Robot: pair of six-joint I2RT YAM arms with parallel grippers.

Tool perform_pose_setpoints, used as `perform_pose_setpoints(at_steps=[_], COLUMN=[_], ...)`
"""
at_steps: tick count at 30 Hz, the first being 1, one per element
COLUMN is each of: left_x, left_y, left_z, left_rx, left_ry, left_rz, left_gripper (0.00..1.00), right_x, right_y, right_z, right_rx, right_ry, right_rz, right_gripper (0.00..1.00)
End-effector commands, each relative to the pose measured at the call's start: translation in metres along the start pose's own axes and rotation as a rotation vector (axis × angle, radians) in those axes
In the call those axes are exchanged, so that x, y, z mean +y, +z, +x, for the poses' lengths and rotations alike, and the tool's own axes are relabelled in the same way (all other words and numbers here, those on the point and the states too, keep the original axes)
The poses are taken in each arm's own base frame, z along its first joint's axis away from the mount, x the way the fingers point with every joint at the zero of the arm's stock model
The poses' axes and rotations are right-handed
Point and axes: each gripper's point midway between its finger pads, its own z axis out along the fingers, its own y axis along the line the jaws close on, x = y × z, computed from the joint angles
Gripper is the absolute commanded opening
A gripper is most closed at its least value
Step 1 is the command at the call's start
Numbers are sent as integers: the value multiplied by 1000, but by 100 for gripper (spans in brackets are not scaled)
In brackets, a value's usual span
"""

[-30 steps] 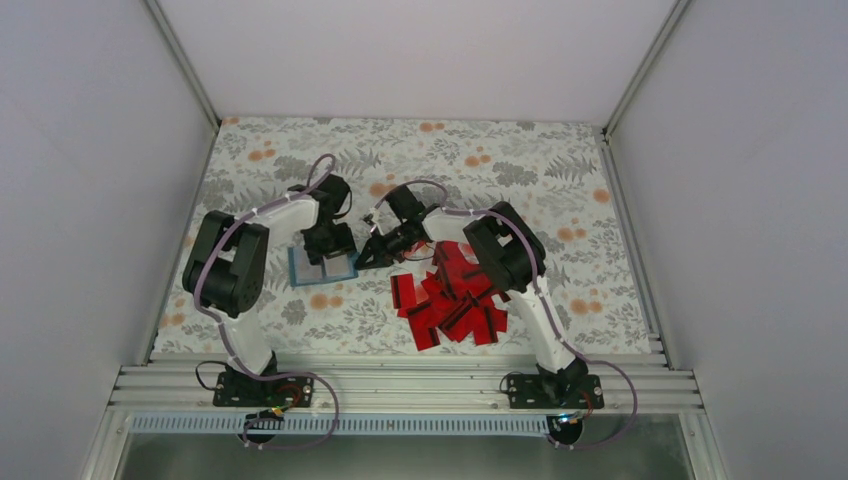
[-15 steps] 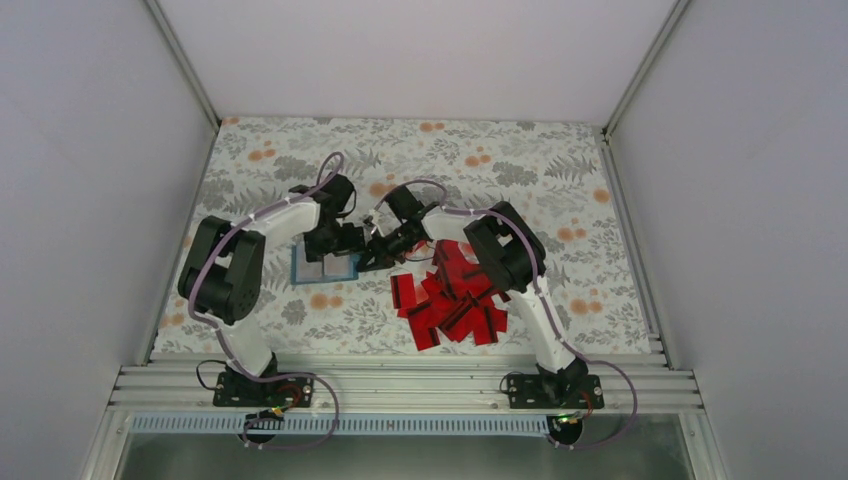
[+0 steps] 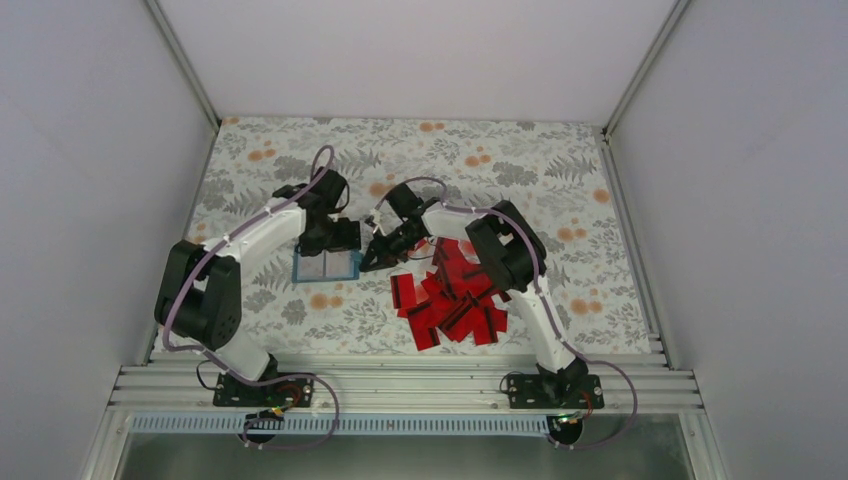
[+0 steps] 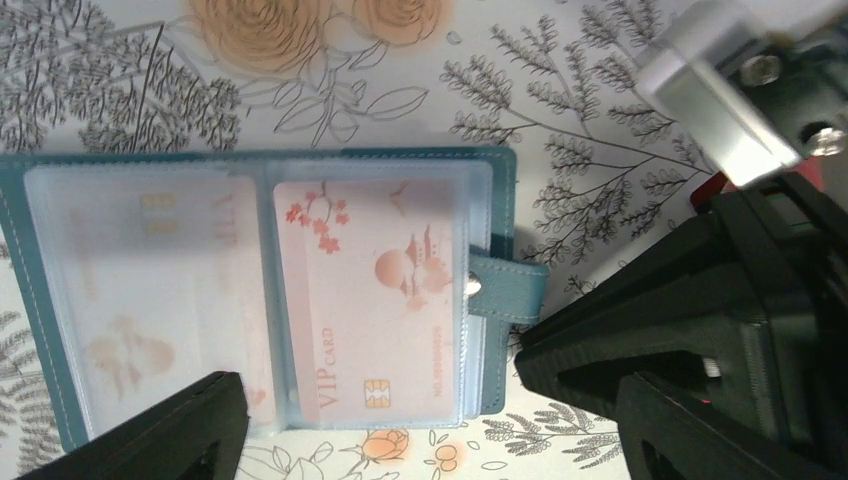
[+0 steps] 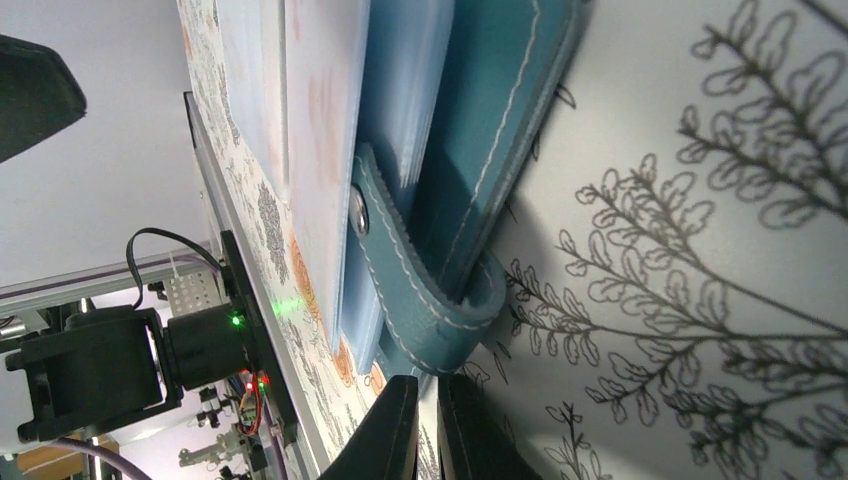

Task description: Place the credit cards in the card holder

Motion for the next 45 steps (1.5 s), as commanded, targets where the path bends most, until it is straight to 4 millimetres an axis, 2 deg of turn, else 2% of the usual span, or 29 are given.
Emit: perform_pose_setpoints(at_steps=[1,6,12,25,35,45], left_x=[10,11,16,21,0,-23], left_y=[0,14,31,53,58,36], left_z=[8,13,12,11,6,-5], left_rx=[-1,15,28,44,45,3], left_ry=[26,31,31,21,39,64], left_rz=[-27,-10,-26,-6,107,222], left_gripper=[88,70,65,82,80,77], right_x=[0,2,2,0,0,1], right_y=[-11,-14,-16,-17,-15,-18], right_z=[-2,-3,-2,0,-2,-10], right_rx=[-11,-9,-6,-7,-8,-19], right_ry=[-11,-13,-7,-1,3,-8], right_rz=[43,39,40,48,49,63], right_gripper=[7,7,7,7,7,7])
